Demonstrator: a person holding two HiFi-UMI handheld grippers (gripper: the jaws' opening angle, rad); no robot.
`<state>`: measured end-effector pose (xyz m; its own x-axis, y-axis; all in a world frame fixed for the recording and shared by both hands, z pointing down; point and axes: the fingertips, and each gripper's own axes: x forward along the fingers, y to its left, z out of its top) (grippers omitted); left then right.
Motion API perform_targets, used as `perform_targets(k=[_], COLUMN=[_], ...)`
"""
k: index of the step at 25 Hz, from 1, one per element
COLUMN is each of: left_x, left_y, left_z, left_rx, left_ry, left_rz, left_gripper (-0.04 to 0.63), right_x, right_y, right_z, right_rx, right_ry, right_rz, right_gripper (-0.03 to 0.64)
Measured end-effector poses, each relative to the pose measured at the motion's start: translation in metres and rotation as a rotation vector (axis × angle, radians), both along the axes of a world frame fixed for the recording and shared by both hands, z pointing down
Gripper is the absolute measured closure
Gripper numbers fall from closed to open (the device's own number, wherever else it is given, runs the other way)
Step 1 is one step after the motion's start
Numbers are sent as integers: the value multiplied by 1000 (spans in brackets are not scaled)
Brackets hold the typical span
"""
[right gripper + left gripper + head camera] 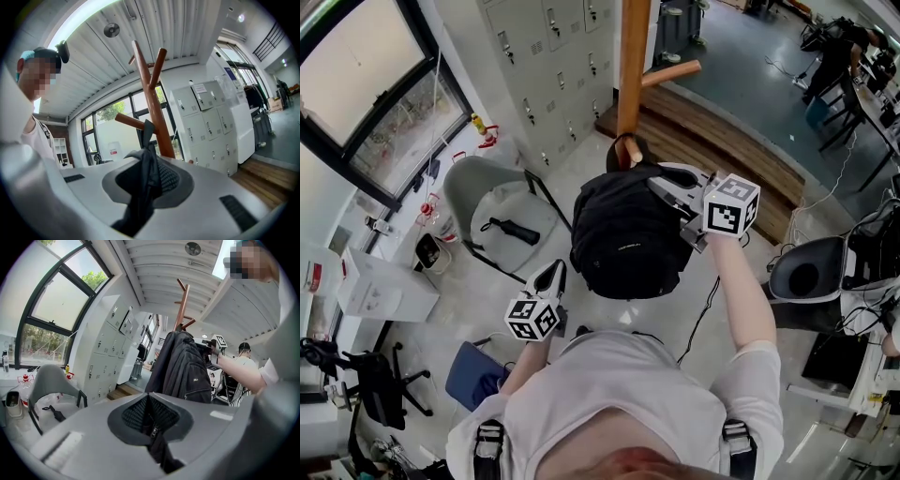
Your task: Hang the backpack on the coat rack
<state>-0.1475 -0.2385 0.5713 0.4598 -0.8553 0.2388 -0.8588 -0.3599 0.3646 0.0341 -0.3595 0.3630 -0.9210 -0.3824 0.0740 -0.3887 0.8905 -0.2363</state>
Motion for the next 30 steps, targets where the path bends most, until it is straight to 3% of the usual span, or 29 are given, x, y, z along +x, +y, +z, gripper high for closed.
perform_targets(k=[14,23,30], left_x=[1,3,2], left_y=[-8,-11,-2], left_z=[5,4,2], left_rx=[-14,-11,-3], left_ry=[2,-1,0], left_rz=[-11,-5,-5], left_gripper=[584,584,584], right_x=[2,1,2], right_y=[-20,-18,-12], right_z=[32,34,35], right_rx=[-22,-18,-93], right_ry=[28,36,4], right_rz=[62,17,-30], right_gripper=[557,555,516])
